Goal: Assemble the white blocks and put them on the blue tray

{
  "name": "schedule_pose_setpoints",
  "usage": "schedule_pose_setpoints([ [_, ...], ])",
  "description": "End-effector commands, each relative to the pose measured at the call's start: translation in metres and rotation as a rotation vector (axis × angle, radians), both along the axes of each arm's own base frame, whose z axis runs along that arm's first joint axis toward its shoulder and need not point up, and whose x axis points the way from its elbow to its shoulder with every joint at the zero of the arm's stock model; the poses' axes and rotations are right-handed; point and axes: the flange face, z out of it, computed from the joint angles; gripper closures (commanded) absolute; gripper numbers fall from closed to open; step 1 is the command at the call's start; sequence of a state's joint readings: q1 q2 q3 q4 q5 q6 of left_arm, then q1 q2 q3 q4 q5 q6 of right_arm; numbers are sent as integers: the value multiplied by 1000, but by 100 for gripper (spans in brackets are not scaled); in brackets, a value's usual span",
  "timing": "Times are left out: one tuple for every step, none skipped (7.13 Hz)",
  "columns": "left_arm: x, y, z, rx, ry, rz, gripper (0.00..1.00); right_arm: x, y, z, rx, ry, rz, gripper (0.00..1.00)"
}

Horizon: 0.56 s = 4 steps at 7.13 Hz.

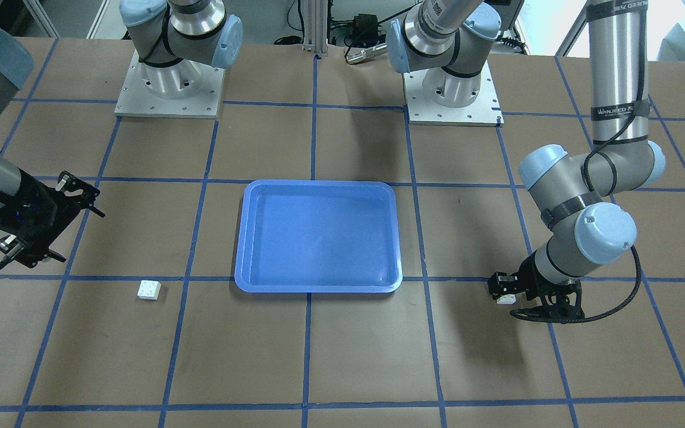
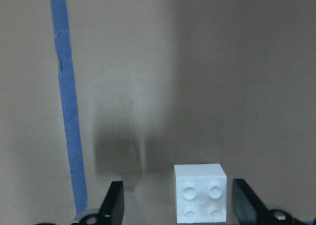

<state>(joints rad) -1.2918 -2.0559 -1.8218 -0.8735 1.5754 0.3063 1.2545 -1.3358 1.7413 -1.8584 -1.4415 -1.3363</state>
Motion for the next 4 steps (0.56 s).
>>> schedule_pose_setpoints([
  [-2,0,-2,2,7,2,40,4,-13,-41,-77,-74,101,0],
  [-3,1,-2,7,8,12,58,7,-9,-66,-99,-129,89,0],
  [-4,0,2,5,7,12,75,4,-1,-83,-146,-145,73,0],
  [-5,0,7,-2,5,11,89,9,2,-97,-184,-179,71,0],
])
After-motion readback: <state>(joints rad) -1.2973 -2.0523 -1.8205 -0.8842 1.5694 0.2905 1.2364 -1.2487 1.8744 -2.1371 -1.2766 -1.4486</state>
